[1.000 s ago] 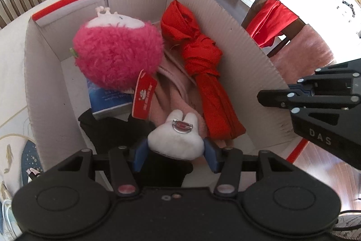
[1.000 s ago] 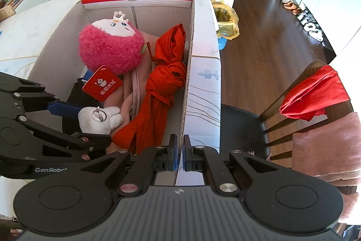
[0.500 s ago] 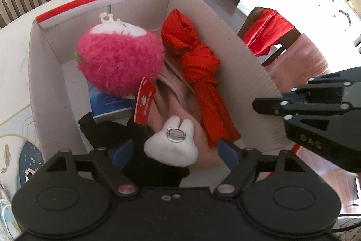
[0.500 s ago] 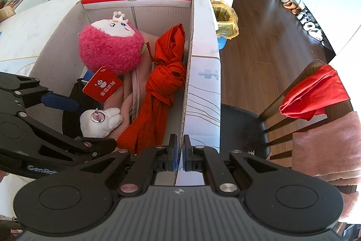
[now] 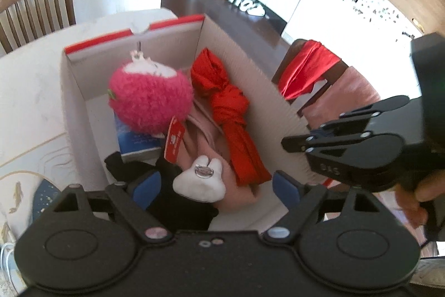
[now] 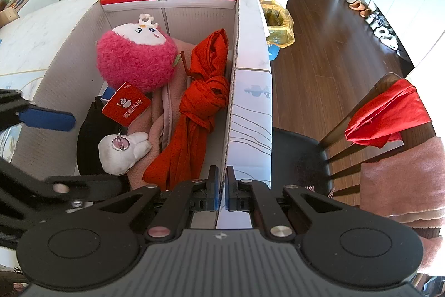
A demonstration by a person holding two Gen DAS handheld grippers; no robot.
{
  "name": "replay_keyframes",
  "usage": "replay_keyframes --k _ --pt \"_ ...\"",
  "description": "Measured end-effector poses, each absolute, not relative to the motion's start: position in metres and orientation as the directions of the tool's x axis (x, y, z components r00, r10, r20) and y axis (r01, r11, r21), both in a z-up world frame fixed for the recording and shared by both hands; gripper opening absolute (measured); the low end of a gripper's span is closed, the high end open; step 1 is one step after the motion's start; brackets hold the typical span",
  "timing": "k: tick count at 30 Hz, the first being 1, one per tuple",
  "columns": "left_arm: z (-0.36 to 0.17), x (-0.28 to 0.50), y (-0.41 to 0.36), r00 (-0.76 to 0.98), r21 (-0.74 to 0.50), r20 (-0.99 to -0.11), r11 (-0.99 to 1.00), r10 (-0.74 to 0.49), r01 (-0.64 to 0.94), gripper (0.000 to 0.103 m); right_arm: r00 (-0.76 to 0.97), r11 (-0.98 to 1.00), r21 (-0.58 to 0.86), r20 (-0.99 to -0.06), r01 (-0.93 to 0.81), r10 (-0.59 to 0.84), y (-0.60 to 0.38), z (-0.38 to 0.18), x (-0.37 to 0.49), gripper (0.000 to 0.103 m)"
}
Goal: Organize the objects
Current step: 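Lower the white plush into the shoebox and open the left gripper, then move the left gripper out of the box to the white cable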
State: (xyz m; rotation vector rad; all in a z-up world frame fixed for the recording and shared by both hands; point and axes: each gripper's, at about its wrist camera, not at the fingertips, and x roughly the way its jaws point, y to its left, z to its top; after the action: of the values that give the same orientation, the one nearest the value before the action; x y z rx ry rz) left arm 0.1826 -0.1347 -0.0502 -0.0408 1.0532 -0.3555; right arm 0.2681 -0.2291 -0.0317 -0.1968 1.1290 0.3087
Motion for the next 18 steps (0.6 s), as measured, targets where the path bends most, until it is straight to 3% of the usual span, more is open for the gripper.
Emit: replay_keyframes --k 8,18 --pt "-0.022 0.164 -0.112 0.532 -0.207 -0.792 0.951 -0.301 0.23 0.101 0.391 0.941 0.002 -0.909 -0.339 0.143 -0.229 -0.032 0.268 0.004" --pt "-0.012 0.143 -0.06 0.599 -0.199 -0.775 0.977 -0.201 0.071 0.102 0.382 0.938 0.005 -0.912 -0.347 0.146 -0.228 -0.03 0.268 0.004"
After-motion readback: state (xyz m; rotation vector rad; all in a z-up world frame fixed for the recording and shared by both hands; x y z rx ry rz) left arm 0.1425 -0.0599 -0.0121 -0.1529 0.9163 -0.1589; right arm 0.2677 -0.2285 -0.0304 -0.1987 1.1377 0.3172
